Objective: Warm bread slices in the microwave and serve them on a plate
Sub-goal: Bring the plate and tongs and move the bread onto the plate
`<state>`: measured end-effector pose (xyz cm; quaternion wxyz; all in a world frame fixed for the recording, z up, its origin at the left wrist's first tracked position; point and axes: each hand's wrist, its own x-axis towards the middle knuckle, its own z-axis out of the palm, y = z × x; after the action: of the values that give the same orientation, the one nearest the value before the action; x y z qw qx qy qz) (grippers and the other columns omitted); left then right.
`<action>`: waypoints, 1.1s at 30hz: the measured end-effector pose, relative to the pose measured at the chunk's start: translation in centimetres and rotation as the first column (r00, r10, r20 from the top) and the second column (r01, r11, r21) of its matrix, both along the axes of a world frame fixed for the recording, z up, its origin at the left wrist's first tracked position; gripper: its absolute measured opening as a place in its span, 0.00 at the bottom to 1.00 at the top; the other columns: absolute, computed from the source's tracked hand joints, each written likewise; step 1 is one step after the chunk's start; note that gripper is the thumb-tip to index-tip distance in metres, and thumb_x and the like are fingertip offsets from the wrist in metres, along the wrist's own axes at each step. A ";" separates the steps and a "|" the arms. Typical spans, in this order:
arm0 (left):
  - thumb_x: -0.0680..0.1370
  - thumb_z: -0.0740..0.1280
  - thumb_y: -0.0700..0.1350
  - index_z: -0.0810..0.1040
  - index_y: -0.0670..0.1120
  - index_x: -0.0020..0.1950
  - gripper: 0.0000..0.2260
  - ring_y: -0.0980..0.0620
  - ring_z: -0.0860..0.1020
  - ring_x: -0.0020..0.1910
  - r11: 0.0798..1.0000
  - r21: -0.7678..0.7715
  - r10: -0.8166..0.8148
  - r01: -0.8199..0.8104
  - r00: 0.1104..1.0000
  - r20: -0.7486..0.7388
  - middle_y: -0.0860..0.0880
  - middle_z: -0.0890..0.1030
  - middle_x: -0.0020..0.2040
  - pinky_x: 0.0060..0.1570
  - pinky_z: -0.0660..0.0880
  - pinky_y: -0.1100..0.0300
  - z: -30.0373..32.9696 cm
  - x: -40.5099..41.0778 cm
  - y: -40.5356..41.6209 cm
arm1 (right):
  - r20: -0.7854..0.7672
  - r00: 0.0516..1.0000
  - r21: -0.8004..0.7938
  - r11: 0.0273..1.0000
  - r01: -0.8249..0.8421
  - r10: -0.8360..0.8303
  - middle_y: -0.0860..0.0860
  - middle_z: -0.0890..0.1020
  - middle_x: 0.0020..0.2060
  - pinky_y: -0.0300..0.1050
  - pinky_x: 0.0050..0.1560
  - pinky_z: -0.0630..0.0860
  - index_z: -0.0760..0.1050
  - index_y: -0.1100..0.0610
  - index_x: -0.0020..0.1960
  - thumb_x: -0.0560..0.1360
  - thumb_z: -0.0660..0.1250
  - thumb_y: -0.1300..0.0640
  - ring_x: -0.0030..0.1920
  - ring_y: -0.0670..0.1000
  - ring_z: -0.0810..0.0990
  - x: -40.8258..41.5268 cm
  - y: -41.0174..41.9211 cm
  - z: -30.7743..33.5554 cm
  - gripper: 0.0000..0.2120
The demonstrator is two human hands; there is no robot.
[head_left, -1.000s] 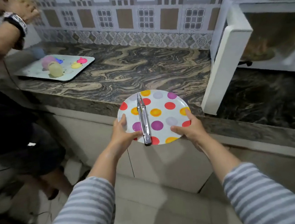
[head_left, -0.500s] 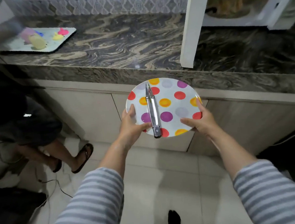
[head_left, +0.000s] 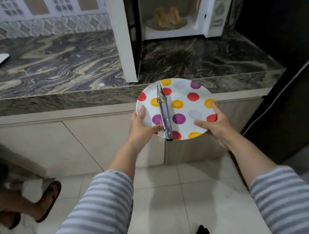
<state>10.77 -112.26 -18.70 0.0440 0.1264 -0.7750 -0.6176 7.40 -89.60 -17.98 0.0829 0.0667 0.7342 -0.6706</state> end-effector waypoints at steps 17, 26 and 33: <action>0.66 0.80 0.43 0.60 0.46 0.77 0.45 0.52 0.64 0.72 0.998 0.054 0.009 -0.006 0.999 -0.041 0.51 0.64 0.74 0.58 0.66 0.69 2.0 -17.0 11.1 | -0.112 0.993 0.261 0.965 -0.013 0.044 0.50 0.72 0.68 0.45 0.59 0.72 0.52 0.50 0.78 0.70 0.76 0.57 0.62 0.49 0.73 -16.5 11.5 3.8 0.46; 0.63 0.77 0.63 0.61 0.51 0.76 0.47 0.48 0.64 0.73 0.965 -0.262 -0.010 -0.014 0.996 -0.089 0.51 0.66 0.74 0.73 0.58 0.42 2.3 -27.5 8.7 | 0.028 0.985 0.687 0.713 -0.143 0.171 0.55 0.41 0.78 0.61 0.75 0.40 0.39 0.40 0.77 0.67 0.66 0.29 0.77 0.59 0.41 -28.5 10.2 3.1 0.50; 0.68 0.69 0.67 0.51 0.51 0.79 0.47 0.51 0.42 0.78 0.782 -0.623 0.038 0.009 0.997 0.062 0.54 0.54 0.79 0.69 0.35 0.32 1.9 -33.2 5.8 | 0.100 0.968 0.763 0.606 -0.223 0.230 0.54 0.41 0.78 0.61 0.74 0.36 0.38 0.42 0.77 0.71 0.63 0.32 0.76 0.58 0.34 -35.0 7.3 2.9 0.47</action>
<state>-22.44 -106.50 -16.80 0.0603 0.1324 -0.9355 -0.3220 -27.57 -82.29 -15.10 0.1278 -0.0006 0.9519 -0.2786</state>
